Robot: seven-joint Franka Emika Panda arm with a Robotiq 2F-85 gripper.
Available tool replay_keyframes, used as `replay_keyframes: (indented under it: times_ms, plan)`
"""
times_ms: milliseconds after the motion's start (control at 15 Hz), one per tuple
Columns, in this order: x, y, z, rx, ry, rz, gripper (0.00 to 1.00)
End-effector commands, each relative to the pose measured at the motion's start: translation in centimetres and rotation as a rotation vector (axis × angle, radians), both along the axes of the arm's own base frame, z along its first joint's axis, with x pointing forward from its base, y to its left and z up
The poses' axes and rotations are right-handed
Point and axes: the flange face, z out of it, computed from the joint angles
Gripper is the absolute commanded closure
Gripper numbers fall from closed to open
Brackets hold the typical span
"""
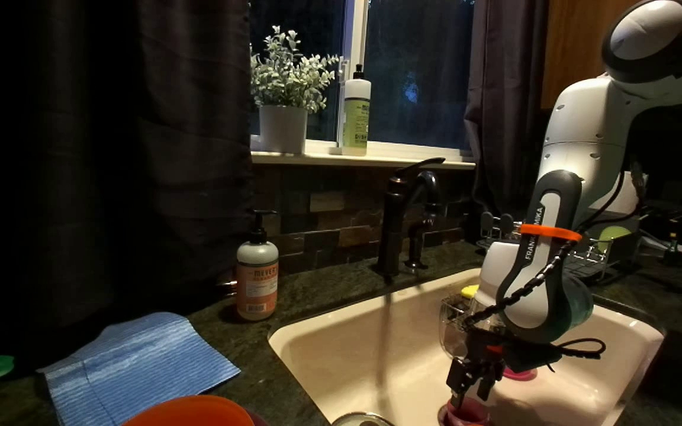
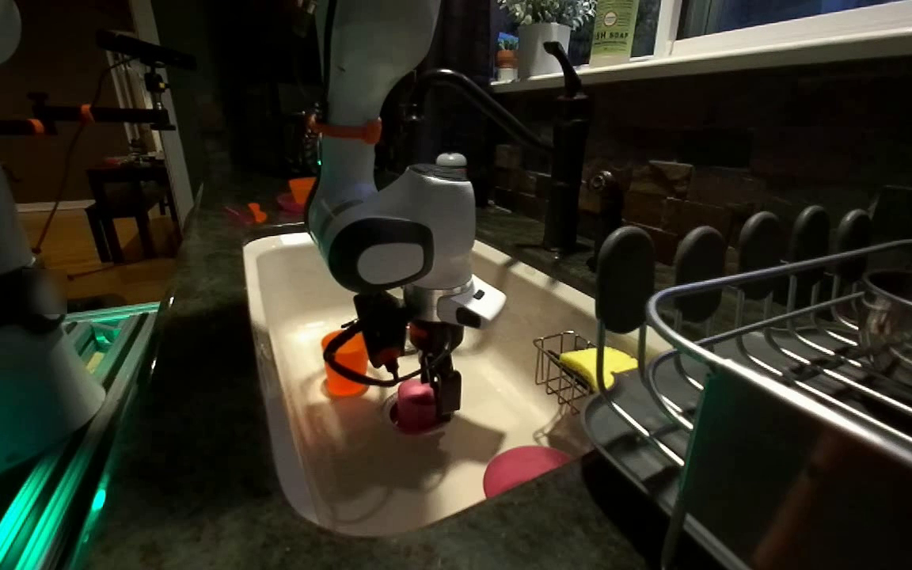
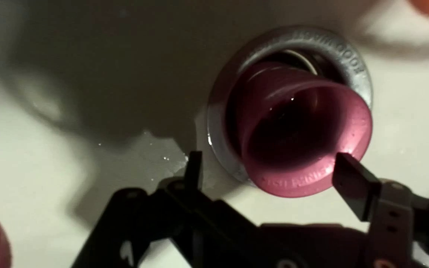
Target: Remove the pink cup from the sink and put it in the drying rack
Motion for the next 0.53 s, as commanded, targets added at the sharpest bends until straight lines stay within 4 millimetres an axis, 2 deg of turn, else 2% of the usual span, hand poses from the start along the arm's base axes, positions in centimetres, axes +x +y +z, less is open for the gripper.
replay_keyframes:
  times_ms: [0, 467]
  plan:
    - [0.18, 0.12, -0.63, 0.003, 0.034, -0.002, 0.36]
    - [0.18, 0.30, -0.71, 0.002, 0.048, -0.006, 0.92]
